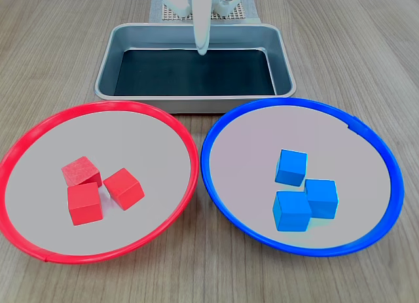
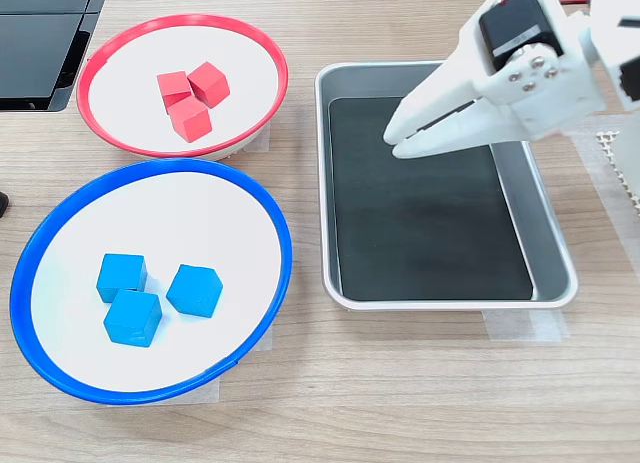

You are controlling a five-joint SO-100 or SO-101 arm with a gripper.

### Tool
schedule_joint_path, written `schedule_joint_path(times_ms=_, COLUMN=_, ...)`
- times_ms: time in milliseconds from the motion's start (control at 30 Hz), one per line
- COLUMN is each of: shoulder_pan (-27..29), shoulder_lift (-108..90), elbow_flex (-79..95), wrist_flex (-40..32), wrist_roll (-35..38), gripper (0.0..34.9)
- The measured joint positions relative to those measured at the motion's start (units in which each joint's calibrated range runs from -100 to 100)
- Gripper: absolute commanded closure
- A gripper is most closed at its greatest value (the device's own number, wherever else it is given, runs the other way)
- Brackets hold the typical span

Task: Relocate any blue block in the red dish to the blue dish, correcting any misplacements.

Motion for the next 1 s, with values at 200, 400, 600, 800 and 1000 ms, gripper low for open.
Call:
schedule_joint_path(times_ms=200, shoulder_pan=0.0, shoulder_lift=-7.25, elbow_flex=3.54, wrist_flex=3.18, wrist_roll=0.2, gripper=34.7)
schedule_joint_path(times_ms=400, shoulder_pan=0.0, shoulder_lift=-11.42, elbow_flex=4.36, wrist_flex=5.87, wrist_roll=0.54, gripper=34.7)
schedule_joint_path(times_ms=600, shoulder_pan=0.0, shoulder_lift=-15.26, elbow_flex=4.36, wrist_flex=9.05, wrist_roll=0.83, gripper=34.7)
schedule_joint_path(times_ms=800, shoulder_pan=0.0, shoulder_lift=-16.97, elbow_flex=4.36, wrist_flex=11.83, wrist_roll=0.73, gripper=34.7)
schedule_joint_path(times_ms=1000, shoulder_pan=0.0, shoulder_lift=-18.41, elbow_flex=4.36, wrist_flex=11.99, wrist_roll=0.73, gripper=34.6)
